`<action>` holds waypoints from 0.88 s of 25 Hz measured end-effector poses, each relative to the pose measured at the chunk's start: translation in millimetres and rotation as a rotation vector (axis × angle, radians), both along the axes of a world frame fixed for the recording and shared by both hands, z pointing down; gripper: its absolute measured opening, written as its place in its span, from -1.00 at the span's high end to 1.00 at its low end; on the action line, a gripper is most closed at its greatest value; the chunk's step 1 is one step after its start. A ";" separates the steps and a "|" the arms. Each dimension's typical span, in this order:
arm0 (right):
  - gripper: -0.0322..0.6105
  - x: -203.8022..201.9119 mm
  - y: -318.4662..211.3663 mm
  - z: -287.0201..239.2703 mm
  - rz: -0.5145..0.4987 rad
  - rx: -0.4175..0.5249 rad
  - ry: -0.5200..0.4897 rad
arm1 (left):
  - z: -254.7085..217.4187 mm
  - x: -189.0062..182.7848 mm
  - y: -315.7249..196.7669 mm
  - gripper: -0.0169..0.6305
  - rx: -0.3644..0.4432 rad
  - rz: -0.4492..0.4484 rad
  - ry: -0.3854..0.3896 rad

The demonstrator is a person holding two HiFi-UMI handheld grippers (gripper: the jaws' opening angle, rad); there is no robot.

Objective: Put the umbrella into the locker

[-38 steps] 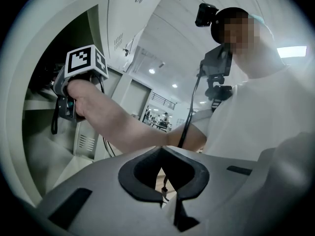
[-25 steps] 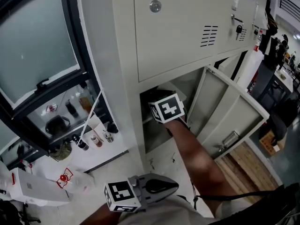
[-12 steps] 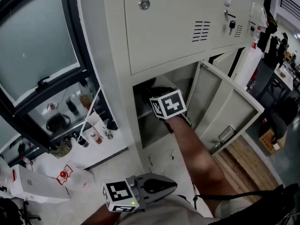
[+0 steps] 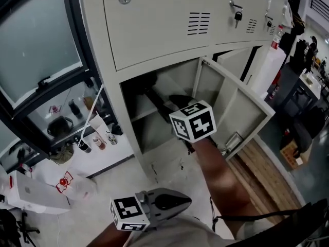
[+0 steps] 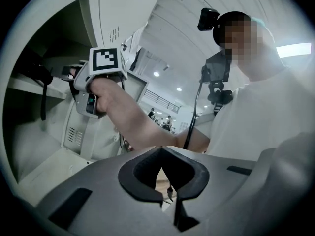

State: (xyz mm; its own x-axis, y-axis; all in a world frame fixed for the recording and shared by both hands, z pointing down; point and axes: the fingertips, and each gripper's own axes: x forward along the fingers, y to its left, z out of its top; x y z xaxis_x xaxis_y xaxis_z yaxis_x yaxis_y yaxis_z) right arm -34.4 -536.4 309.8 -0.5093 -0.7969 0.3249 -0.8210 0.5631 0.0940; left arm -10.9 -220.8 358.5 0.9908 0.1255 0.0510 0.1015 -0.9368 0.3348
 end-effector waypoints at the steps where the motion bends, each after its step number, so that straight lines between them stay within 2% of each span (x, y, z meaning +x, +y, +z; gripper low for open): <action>1: 0.33 3.9 9.3 -0.9 -0.010 0.003 -0.006 | 0.4 6.3 3.4 0.91 -0.003 -0.006 0.002; 4: 0.37 14.0 39.3 0.1 -0.050 0.011 -0.021 | 1.2 25.4 15.7 0.91 -0.002 -0.030 -0.003; 7: 0.59 23.6 68.7 10.2 -0.088 0.004 -0.035 | 3.7 41.7 30.6 0.91 -0.006 -0.065 -0.018; 12: 0.78 31.6 113.4 52.1 -0.165 -0.061 -0.019 | 9.8 59.7 54.3 0.91 -0.017 -0.160 -0.035; 17: 0.82 26.1 159.3 89.2 -0.264 -0.108 -0.025 | 20.4 63.0 69.7 0.91 -0.060 -0.254 -0.031; 22: 0.83 23.7 204.9 126.2 -0.310 -0.172 -0.045 | 35.2 56.8 84.8 0.92 -0.092 -0.289 -0.053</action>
State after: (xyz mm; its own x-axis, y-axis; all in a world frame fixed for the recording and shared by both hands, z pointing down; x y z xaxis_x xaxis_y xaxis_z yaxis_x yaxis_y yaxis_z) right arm -10.7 -331.6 435.9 -0.7354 -0.5375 0.4127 -0.6096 0.7907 -0.0564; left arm 45.9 -136.0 393.8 0.9824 -0.1543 0.1055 -0.1846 -0.8901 0.4168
